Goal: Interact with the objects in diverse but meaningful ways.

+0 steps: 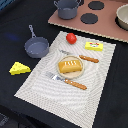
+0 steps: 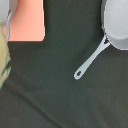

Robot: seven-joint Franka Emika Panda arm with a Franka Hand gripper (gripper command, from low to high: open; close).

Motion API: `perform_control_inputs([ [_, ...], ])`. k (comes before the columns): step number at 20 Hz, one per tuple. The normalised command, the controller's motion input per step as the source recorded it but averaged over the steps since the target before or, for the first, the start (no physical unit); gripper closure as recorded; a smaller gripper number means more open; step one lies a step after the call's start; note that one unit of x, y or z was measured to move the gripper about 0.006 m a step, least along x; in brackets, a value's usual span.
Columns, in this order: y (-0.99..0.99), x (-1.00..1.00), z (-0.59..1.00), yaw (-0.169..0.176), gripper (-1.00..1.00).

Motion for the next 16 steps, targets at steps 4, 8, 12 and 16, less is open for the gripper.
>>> perform_control_inputs([
  [4, -0.07, 0.75, -0.5, -0.172, -1.0],
  [8, -0.02, 0.8, -0.33, -0.163, -1.0],
  [12, -0.01, 0.62, -0.31, -0.138, -1.0],
  [16, 0.0, 0.61, -0.26, -0.107, -1.0],
])
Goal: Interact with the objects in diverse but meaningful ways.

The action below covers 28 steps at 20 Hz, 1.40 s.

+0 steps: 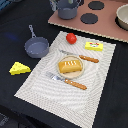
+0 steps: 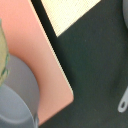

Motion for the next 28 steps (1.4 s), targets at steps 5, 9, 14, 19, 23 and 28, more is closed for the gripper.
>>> perform_control_inputs([
  [5, -0.01, 0.7, -0.23, -0.056, -1.0],
  [9, -0.01, 0.89, -0.17, -0.027, -1.0],
  [14, -0.09, 0.69, -0.27, -0.021, -1.0],
  [19, -0.04, 0.27, -0.34, -0.003, -1.0],
  [23, 0.0, -0.05, -0.23, 0.009, -1.0],
  [28, 0.0, 0.0, -0.3, 0.003, -1.0],
])
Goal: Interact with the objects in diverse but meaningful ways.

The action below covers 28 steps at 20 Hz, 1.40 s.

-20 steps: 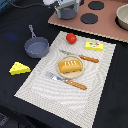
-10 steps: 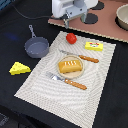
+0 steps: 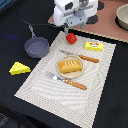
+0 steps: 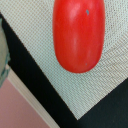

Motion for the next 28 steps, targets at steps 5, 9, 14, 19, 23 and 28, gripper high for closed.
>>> perform_control_inputs([
  [5, 0.0, 0.02, -0.33, 0.0, -1.0],
  [9, 0.01, 0.08, -0.34, 0.0, -1.0],
  [14, 0.01, 0.08, -0.32, 0.0, -1.0],
  [19, 0.0, 0.22, -0.13, 0.004, 1.0],
  [23, 0.0, 0.29, -0.11, 0.0, 1.0],
  [28, 0.0, 0.33, -0.15, 0.0, 1.0],
])
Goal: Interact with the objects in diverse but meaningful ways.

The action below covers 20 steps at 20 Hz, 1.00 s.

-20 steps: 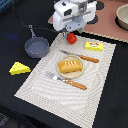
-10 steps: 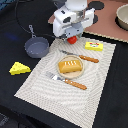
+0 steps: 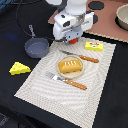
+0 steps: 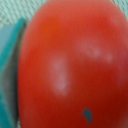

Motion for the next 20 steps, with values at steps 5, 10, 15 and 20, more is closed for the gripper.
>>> perform_control_inputs([
  [5, -0.05, 0.15, 0.44, 0.0, 1.0],
  [10, -0.3, 0.0, 1.0, -0.007, 1.0],
  [15, -0.69, -0.01, 0.92, 0.0, 1.0],
  [20, -0.91, 0.0, 0.4, 0.006, 1.0],
])
